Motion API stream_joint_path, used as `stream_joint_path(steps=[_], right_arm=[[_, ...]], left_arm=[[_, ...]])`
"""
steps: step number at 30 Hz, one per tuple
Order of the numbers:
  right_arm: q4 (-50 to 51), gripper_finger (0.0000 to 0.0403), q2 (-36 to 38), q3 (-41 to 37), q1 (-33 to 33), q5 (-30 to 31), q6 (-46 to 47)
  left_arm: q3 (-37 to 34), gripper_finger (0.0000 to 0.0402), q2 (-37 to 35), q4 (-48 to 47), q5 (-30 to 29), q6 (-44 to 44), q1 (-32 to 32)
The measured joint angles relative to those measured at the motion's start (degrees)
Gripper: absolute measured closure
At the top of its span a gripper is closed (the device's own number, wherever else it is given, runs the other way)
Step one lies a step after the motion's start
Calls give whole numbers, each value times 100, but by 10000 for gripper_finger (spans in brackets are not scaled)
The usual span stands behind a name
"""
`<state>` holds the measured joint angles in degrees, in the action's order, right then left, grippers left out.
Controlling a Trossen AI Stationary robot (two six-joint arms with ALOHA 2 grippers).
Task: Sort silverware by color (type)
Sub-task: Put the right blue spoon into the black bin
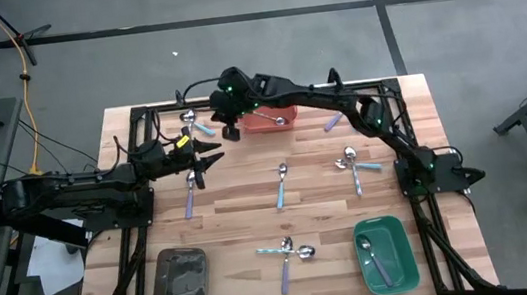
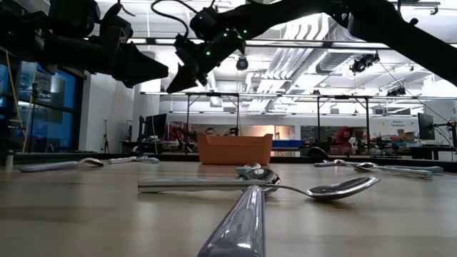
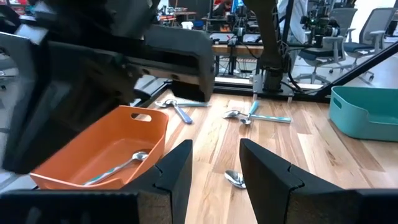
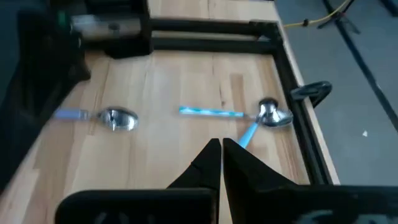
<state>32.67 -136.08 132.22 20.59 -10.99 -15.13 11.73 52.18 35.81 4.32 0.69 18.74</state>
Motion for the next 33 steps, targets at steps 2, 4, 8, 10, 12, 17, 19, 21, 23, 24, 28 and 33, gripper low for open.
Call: stream_joint_path(steps=[2, 4, 8, 10, 12, 17, 19, 21, 23, 24, 28, 33], right_arm=[[79, 403, -28, 0, -6, 80, 117], [12, 403, -85, 0, -7, 165, 137], [-216, 403, -107, 0, -88, 244, 227], [-356, 403, -133, 7, -152, 362, 270], [-424, 403, -224, 7, -214, 378, 288], [-719, 403, -446, 2, -307, 401, 395], [-861, 403, -496, 2, -335, 409, 408], [-1061, 403, -538, 2, -386, 444, 476], [-1099, 403, -543, 2, -415, 464, 480], [-1122, 403, -543, 2, -426, 502, 480], [-1147, 403, -546, 2, -458, 651, 511], [-1276, 403, -723, 13, -482, 642, 637]], left_arm=[[0, 275, 0, -1, 1, -1, -2], [0, 275, 0, -3, 0, 0, -2], [0, 275, 0, 0, 0, -10, -2], [0, 275, 0, 2, 0, -4, -2], [0, 275, 0, 2, 0, -4, -2], [-11, 275, 4, -70, -24, -4, 0], [-17, 275, 4, -121, -46, -9, 4], [-26, 275, 4, -143, -35, -9, 4], [-26, 275, 4, -147, 14, -7, -2], [-26, 275, 4, -143, 17, -7, 0], [-26, 275, 4, -136, -20, -7, 4], [-34, 275, 9, -280, -25, -17, 4]])
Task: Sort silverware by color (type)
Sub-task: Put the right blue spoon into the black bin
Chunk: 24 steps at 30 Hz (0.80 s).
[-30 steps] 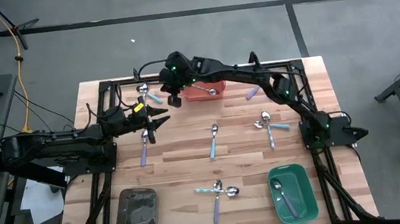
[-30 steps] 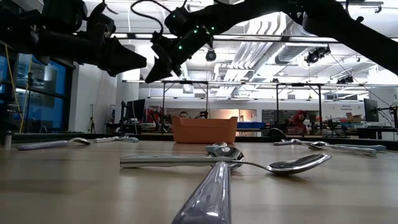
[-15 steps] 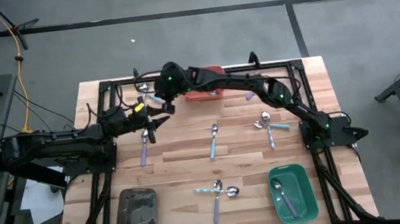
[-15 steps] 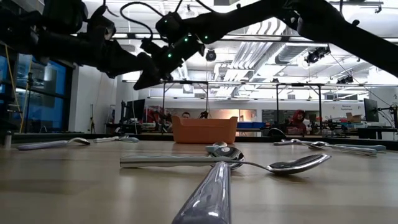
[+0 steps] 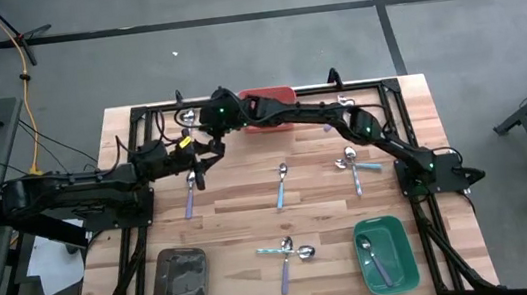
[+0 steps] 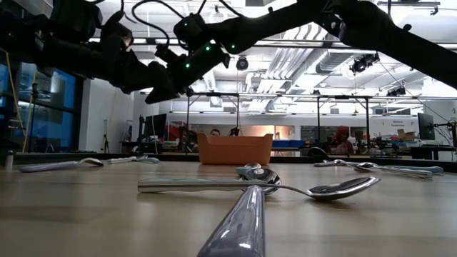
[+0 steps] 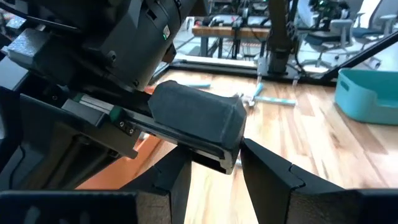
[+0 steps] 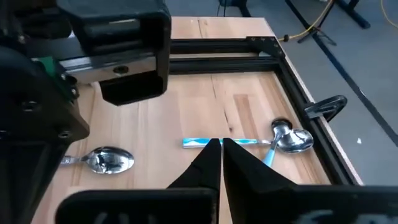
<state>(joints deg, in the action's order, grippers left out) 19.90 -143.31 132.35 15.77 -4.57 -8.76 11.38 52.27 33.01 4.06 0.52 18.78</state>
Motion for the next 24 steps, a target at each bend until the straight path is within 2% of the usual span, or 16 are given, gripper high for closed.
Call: stream_joint_path(steps=[11, 24], right_arm=[[-22, 403, -80, -6, -44, 122, 58], [89, 403, 203, -20, -19, 113, 3]], left_arm=[[-5, 275, 0, -265, -48, 128, 5], [69, 275, -17, -57, -114, 253, 9]])
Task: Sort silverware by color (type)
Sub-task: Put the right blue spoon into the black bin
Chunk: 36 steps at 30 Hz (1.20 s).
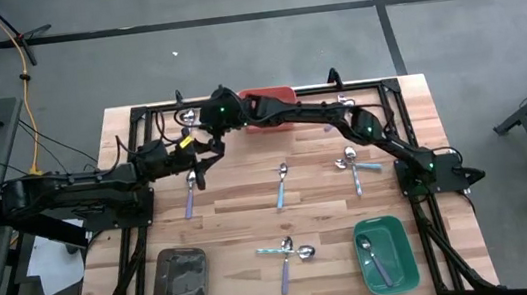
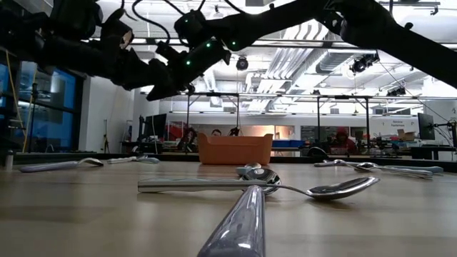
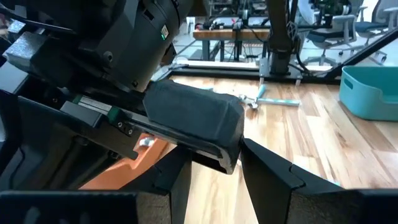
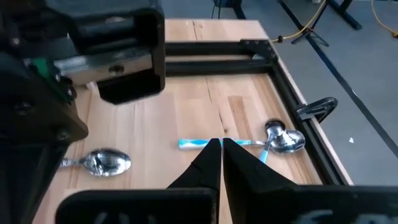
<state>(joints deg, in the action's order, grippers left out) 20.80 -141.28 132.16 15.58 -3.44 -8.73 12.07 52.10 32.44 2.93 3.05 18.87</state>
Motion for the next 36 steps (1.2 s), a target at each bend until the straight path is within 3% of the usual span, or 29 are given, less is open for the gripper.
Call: stream_joint_path(steps=[14, 21, 24, 28, 33, 36], right_arm=[[789, 403, 474, -2, -14, -48, -341], [1765, 403, 657, 8, -13, 548, -621], [1533, 403, 685, -151, -74, 621, -671], [297, 403, 1027, -1470, -130, 584, -514], [-2148, 403, 2083, -4186, -58, 653, 11], [-3074, 403, 2946, -5561, -89, 701, 302]], left_arm=[[-10, 275, 7, -86, 146, -26, 25], [-21, 275, 9, -193, 154, -37, 24], [-23, 275, 9, -238, 161, -31, 24], [-25, 275, 9, -266, 169, -24, 24], [-25, 275, 11, -260, 178, 11, 24], [-25, 275, 11, -208, 181, 24, 24]])
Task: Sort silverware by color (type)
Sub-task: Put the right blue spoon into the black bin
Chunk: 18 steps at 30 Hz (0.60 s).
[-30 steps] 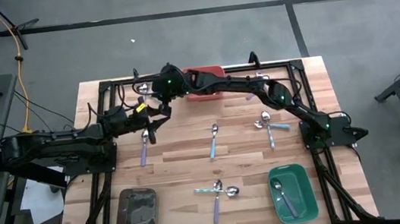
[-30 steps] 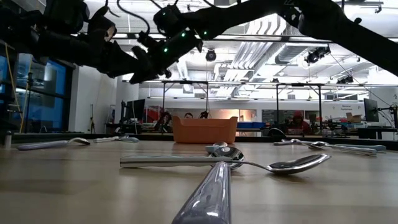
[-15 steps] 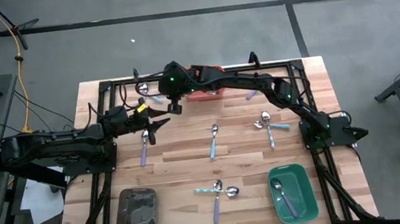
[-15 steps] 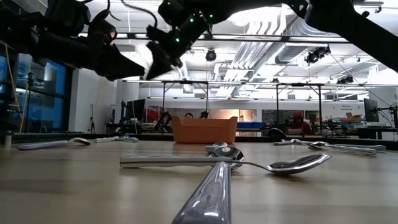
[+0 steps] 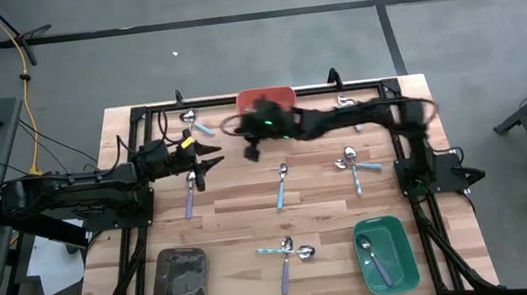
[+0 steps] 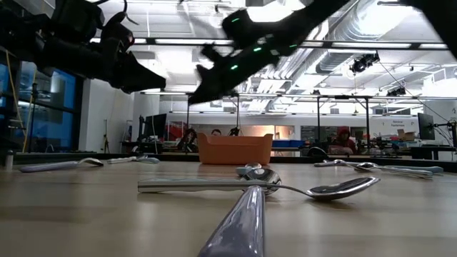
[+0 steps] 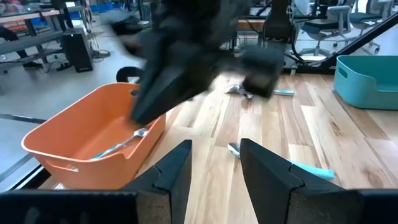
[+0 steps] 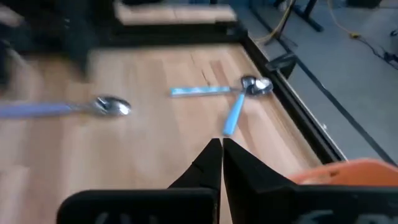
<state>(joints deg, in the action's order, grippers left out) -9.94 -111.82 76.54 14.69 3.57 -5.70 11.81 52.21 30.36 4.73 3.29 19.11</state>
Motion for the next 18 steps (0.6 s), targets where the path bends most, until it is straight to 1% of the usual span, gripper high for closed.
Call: stream_joint_path(steps=[3, 8, 11, 15, 18], right_arm=[[-314, 403, 898, -1099, -98, 228, 275], [-299, 403, 2312, -2371, -445, 657, 648], [61, 403, 3053, -2908, -700, 878, 879], [727, 403, 3931, -3409, -983, 1252, 1303], [1295, 403, 4424, -3616, -1139, 1279, 1611]], left_arm=[[0, 275, 0, 69, -8, -2, 0], [-2, 275, 0, 81, -8, -156, -2], [-2, 275, 0, 56, 12, -228, -8], [-2, 275, 0, 31, 42, -262, -90], [-4, 275, 0, -27, 54, -222, -186]])
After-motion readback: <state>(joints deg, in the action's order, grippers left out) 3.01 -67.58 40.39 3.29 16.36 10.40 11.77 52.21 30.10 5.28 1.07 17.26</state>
